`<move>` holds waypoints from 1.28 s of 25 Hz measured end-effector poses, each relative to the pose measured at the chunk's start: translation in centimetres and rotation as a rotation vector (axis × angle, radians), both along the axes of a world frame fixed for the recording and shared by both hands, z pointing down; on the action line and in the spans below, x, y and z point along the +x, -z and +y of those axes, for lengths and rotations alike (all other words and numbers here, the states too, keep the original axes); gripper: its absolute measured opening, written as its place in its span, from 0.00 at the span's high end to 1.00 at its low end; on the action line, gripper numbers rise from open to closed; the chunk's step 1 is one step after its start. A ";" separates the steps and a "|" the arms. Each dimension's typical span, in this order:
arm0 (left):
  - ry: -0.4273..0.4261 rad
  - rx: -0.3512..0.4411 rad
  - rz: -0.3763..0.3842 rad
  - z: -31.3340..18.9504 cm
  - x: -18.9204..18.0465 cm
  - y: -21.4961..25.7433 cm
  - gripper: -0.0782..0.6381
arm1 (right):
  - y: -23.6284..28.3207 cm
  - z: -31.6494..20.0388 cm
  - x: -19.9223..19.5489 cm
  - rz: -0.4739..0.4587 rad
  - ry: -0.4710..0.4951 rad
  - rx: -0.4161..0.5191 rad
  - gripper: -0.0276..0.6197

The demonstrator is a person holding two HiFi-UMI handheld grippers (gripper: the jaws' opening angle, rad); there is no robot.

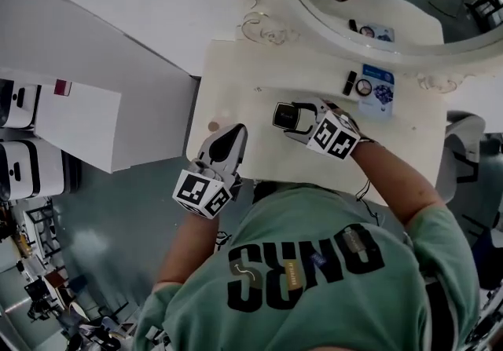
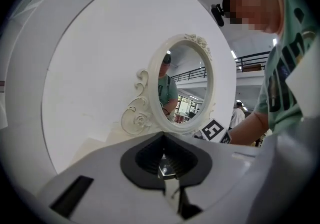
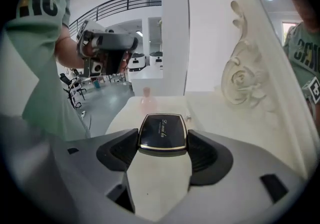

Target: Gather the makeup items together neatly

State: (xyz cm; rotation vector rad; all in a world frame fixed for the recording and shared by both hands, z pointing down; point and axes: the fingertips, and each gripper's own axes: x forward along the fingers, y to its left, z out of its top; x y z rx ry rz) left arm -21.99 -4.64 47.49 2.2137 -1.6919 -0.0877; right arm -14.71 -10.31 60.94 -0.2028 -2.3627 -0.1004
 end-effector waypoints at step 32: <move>-0.192 0.003 -0.011 -4.5 5.4 0.9 0.88 | 2.7 -4.2 6.7 -0.138 -0.244 -0.006 0.46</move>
